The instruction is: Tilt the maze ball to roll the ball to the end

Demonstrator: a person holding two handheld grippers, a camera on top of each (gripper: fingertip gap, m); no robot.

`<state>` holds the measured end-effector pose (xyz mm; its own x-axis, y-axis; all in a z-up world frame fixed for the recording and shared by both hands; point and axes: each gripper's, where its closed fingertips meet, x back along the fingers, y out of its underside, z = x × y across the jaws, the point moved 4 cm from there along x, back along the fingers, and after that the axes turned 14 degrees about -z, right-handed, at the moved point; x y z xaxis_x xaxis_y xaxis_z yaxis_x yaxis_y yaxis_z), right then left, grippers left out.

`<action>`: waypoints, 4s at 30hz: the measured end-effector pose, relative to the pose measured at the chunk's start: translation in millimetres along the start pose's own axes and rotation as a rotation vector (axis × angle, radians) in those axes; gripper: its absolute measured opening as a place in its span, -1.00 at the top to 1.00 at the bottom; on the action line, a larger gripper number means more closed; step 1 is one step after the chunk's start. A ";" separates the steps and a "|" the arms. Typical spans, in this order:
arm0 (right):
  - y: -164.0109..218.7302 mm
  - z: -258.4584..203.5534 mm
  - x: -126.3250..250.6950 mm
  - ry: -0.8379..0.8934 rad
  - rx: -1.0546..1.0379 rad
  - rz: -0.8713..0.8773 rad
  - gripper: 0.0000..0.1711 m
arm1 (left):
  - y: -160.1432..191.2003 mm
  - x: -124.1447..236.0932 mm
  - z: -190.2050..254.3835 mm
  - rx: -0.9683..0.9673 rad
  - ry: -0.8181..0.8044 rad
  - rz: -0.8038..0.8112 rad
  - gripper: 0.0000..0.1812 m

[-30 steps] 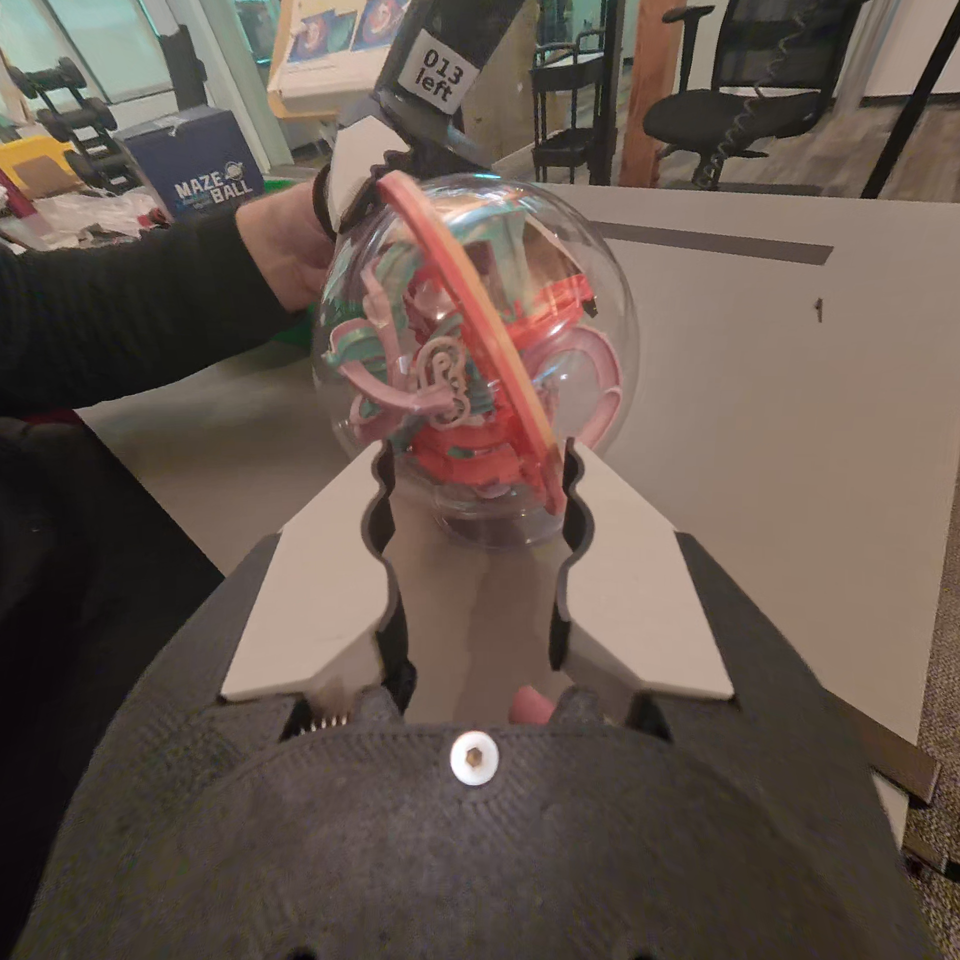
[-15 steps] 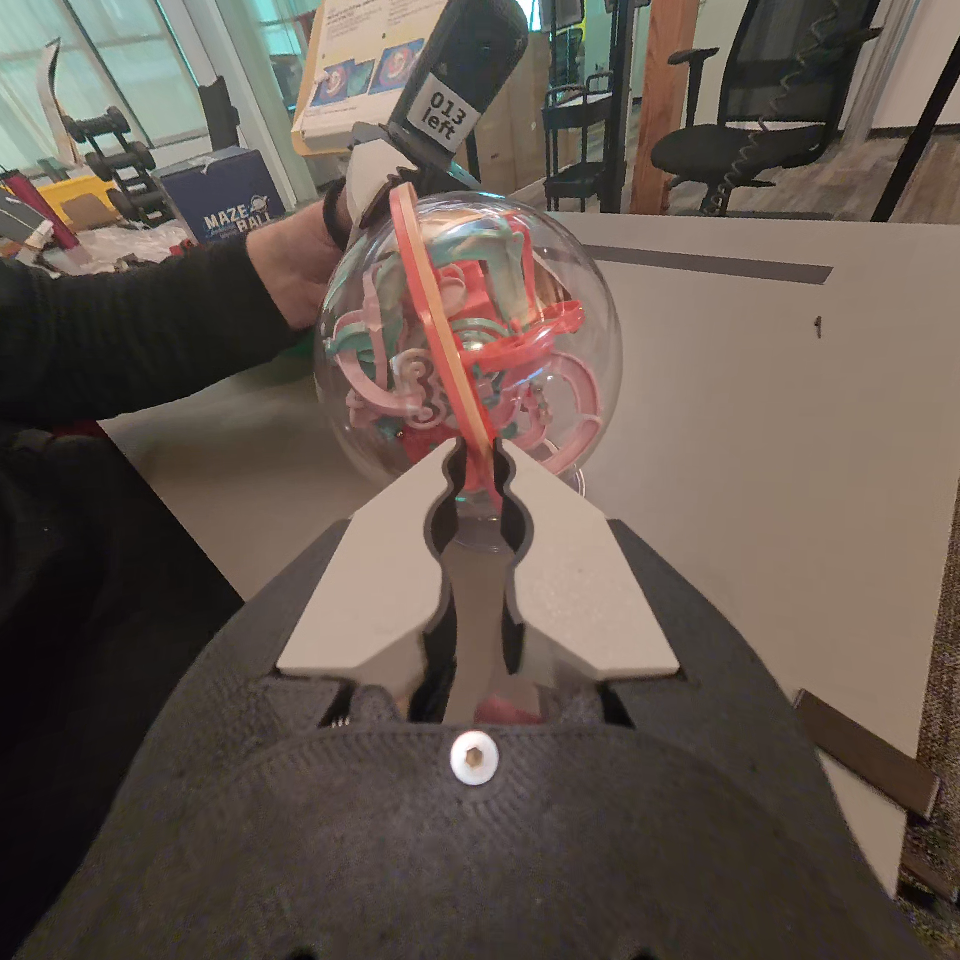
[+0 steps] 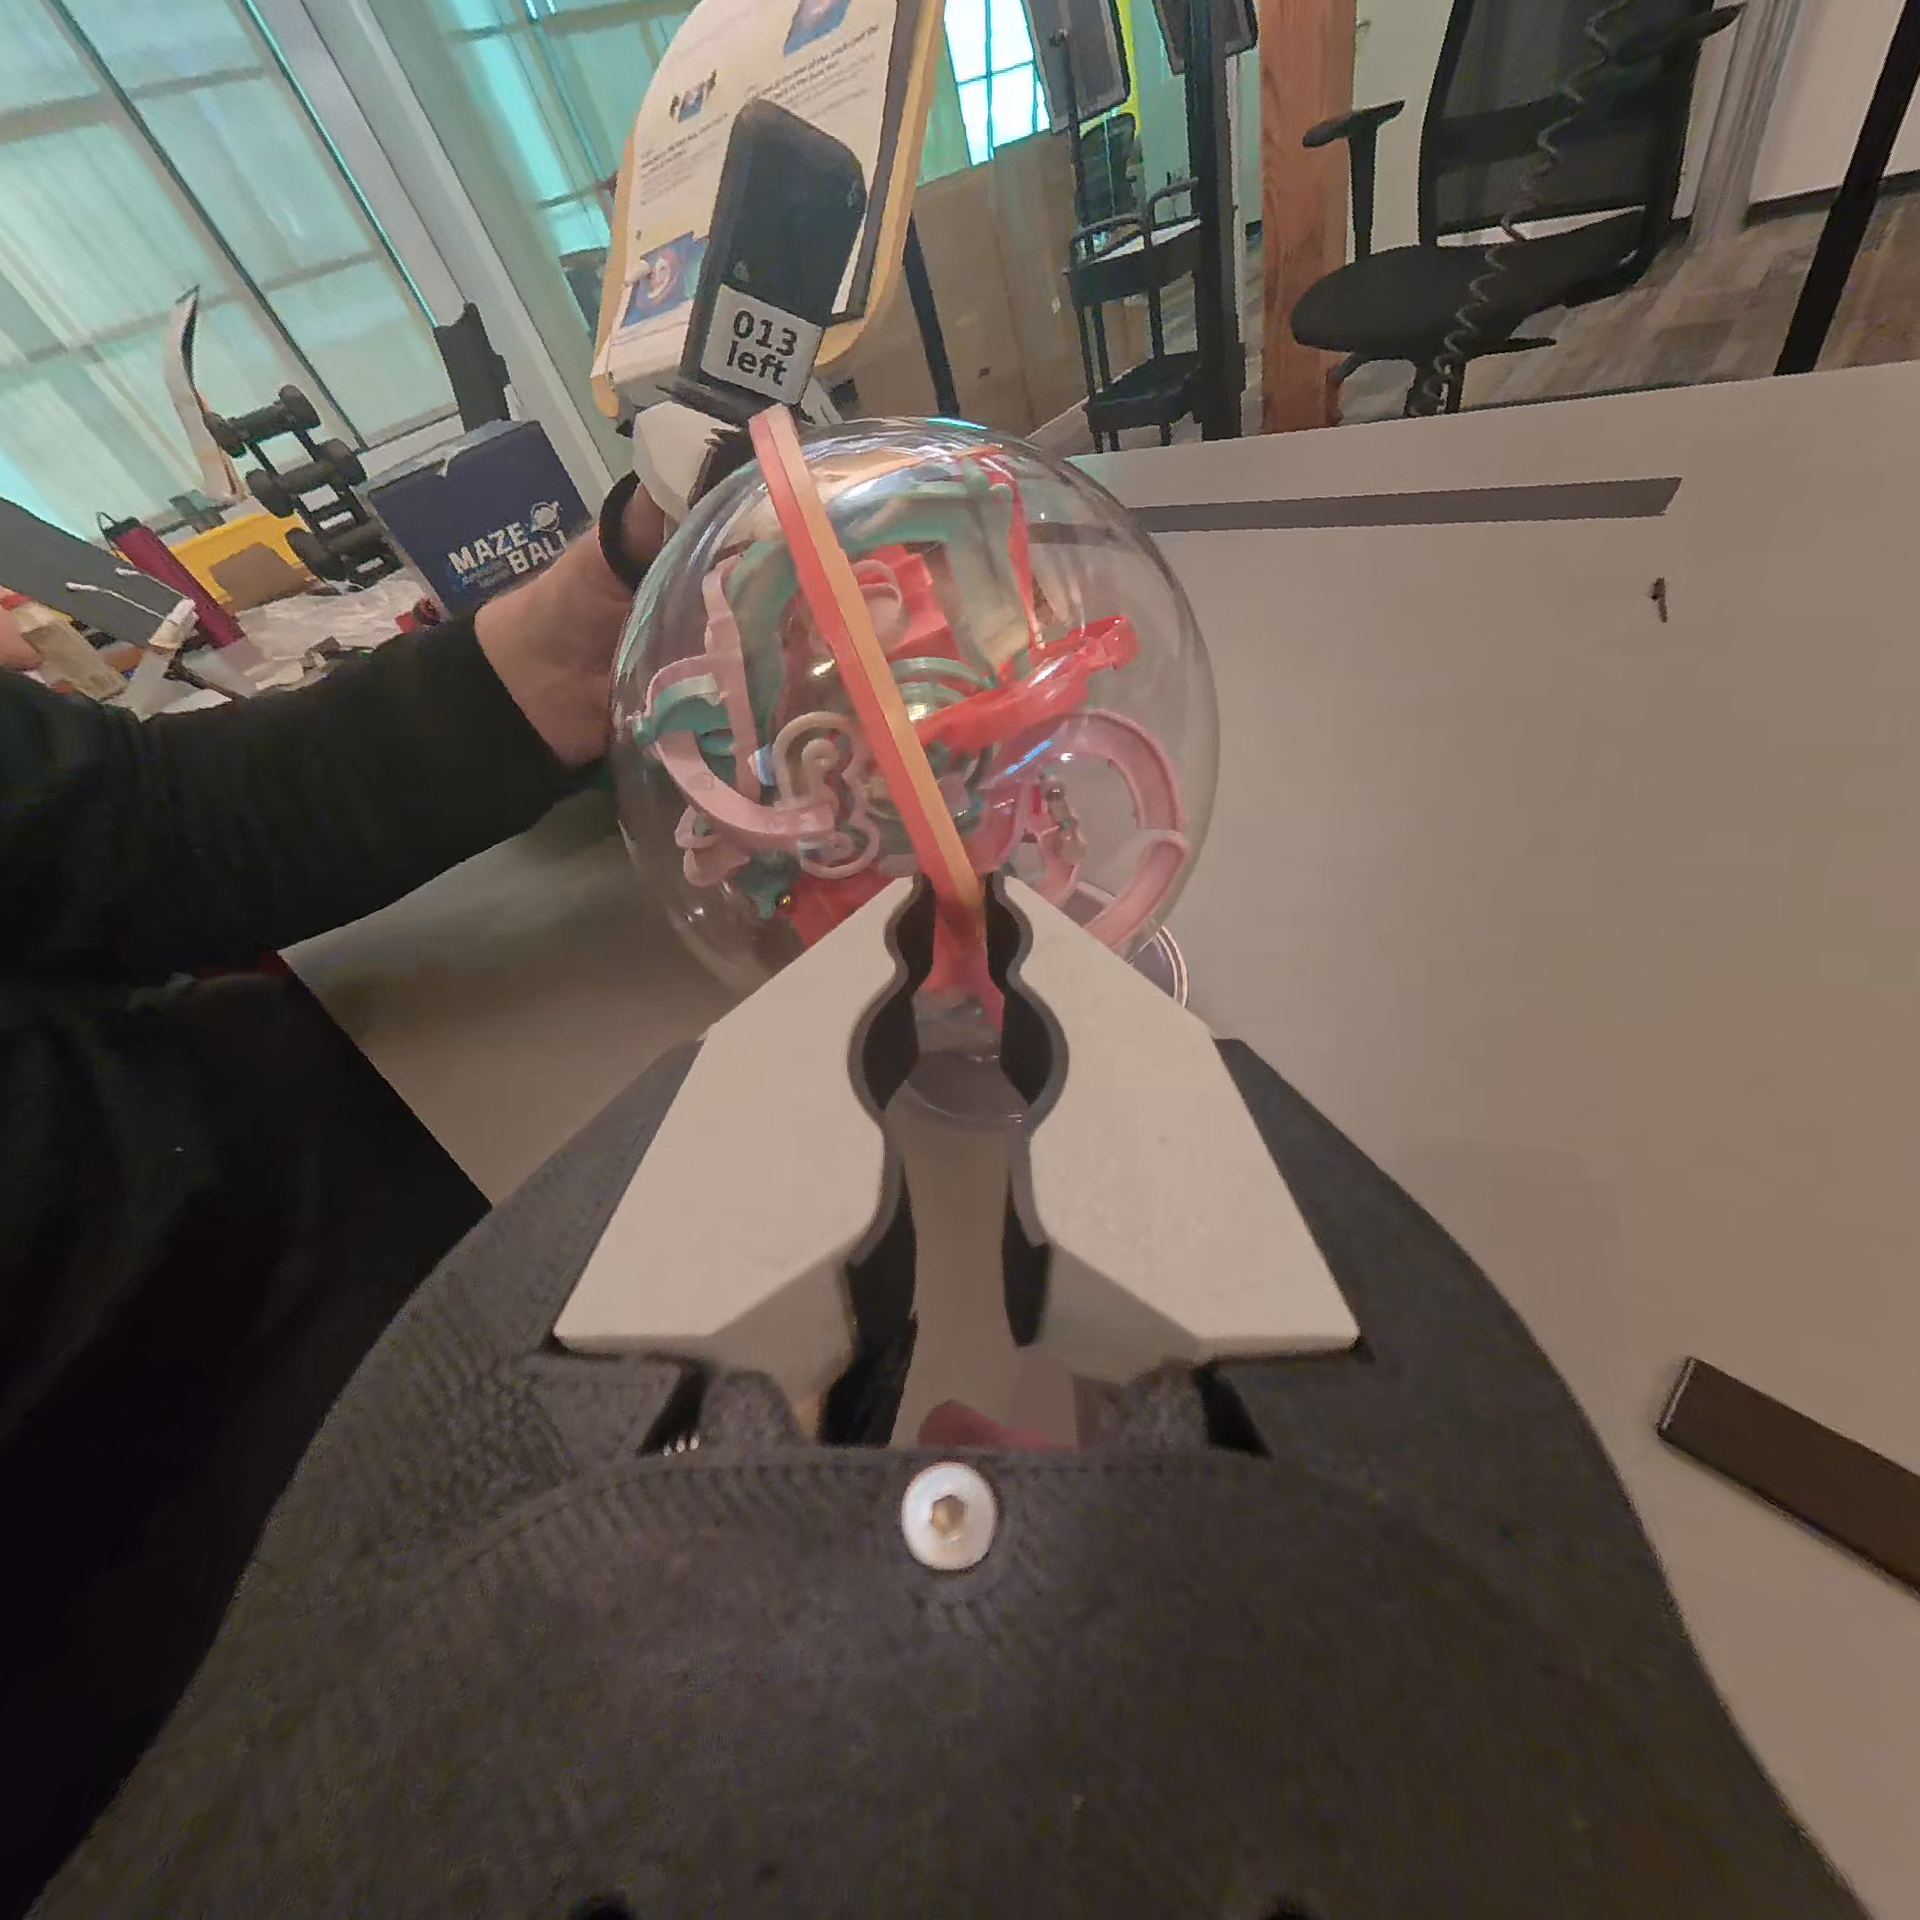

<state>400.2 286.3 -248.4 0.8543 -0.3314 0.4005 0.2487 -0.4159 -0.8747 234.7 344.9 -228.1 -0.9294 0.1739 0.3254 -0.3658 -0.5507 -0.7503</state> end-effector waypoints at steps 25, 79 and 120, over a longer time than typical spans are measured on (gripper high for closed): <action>10.5 2.0 -4.0 0.008 -0.124 -0.002 0.93 | -25.1 -15.6 -28.6 0.191 0.098 0.018 -0.20; 4.3 -15.9 -16.9 -0.033 -0.216 -0.025 0.93 | 20.0 2.1 5.8 -0.017 -0.168 -0.001 -0.51; -29.0 -2.0 -16.0 -0.061 -0.182 -0.020 0.91 | 11.8 -4.9 -7.7 0.056 -0.092 -0.130 -0.52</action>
<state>378.4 301.9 -228.9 0.8776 -0.2720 0.3947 0.1836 -0.5700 -0.8009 234.6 343.9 -243.0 -0.8648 0.1725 0.4715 -0.4773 -0.5736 -0.6657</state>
